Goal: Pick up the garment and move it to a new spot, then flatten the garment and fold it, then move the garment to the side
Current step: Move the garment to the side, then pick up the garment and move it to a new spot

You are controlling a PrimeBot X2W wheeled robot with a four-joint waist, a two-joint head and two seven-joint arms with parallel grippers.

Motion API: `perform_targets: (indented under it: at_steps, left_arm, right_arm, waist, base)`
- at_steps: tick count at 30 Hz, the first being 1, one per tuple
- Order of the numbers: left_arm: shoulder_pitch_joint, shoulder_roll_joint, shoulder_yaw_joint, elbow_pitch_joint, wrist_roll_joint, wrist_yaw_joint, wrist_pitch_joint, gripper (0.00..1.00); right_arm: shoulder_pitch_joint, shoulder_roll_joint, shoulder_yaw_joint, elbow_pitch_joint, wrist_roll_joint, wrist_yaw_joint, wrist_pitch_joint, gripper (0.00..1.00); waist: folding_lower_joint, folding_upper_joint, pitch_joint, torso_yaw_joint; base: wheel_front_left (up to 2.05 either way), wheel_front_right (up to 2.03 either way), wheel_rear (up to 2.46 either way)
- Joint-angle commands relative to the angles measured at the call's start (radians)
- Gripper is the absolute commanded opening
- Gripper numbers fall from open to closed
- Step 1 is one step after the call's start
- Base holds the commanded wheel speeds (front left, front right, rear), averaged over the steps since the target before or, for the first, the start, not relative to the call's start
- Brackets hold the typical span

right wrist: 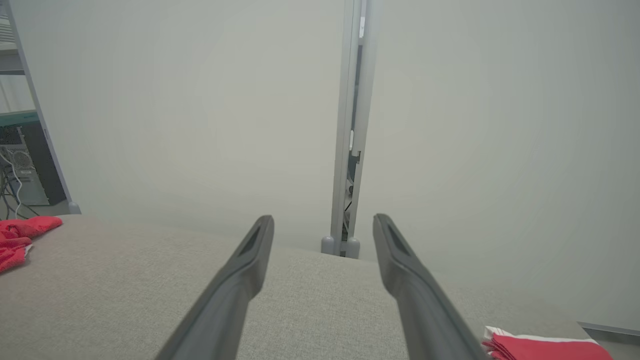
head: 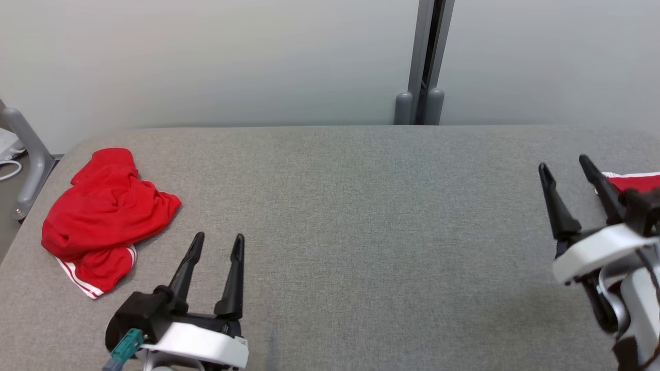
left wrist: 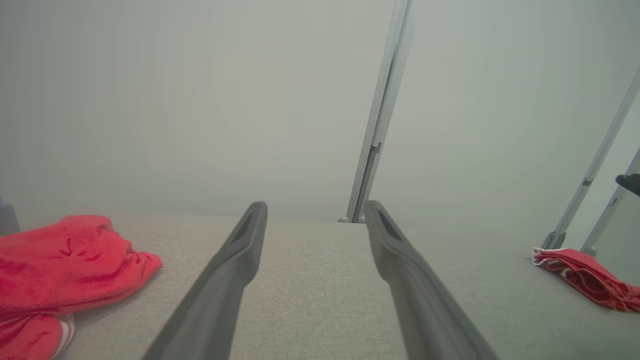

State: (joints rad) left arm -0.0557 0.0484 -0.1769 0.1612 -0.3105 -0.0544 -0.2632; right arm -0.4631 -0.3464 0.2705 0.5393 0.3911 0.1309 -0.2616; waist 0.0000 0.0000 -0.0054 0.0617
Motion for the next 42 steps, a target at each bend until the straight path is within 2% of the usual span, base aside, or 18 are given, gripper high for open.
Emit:
perform_targets:
  at_steps: [1, 7, 8, 14, 24, 42]
  left_arm:
    - [0.014, 0.004, 0.014, 0.001, -0.015, 0.010, 0.000, 1.00]
    - [0.046, 0.004, 0.041, 0.015, -0.038, 0.012, 0.000, 1.00]
    - [0.049, 0.005, 0.046, 0.023, -0.033, 0.014, 0.000, 1.00]
    - [0.061, 0.004, 0.057, 0.031, -0.034, 0.013, 0.000, 1.00]
    - [0.064, 0.004, 0.067, 0.044, -0.043, 0.005, 0.000, 1.00]
    - [0.050, 0.004, 0.026, 0.057, -0.024, -0.005, 0.000, 1.00]
  right_arm:
    - [0.061, 0.029, -0.051, -0.051, -0.037, 0.000, -0.004, 1.00]
    - [0.241, 0.161, -0.212, -0.218, -0.132, 0.000, -0.004, 1.00]
    - [0.280, 0.192, -0.241, -0.265, -0.177, 0.000, -0.004, 1.00]
    - [0.348, 0.252, -0.277, -0.296, -0.229, 0.000, -0.004, 1.00]
    - [0.369, 0.275, -0.288, -0.288, -0.239, 0.000, -0.004, 1.00]
    - [0.370, 0.280, -0.306, -0.283, -0.250, 0.000, -0.004, 1.00]
  waist:
    - [0.0000, 0.0000, -0.009, 0.002]
    - [0.0000, 0.0000, -0.023, 0.001]
    - [0.0000, 0.0000, -0.026, -0.001]
    - [0.0000, 0.0000, -0.024, -0.004]
    - [0.0000, 0.0000, -0.024, -0.010]
    - [0.0000, 0.0000, -0.020, 0.001]
  base:
    - [0.00, 0.00, 0.00]
    - [0.00, 0.00, 0.00]
    - [0.00, 0.00, 0.00]
    - [0.00, 0.00, 0.00]
    - [0.00, 0.00, 0.00]
    - [0.00, 0.00, 0.00]
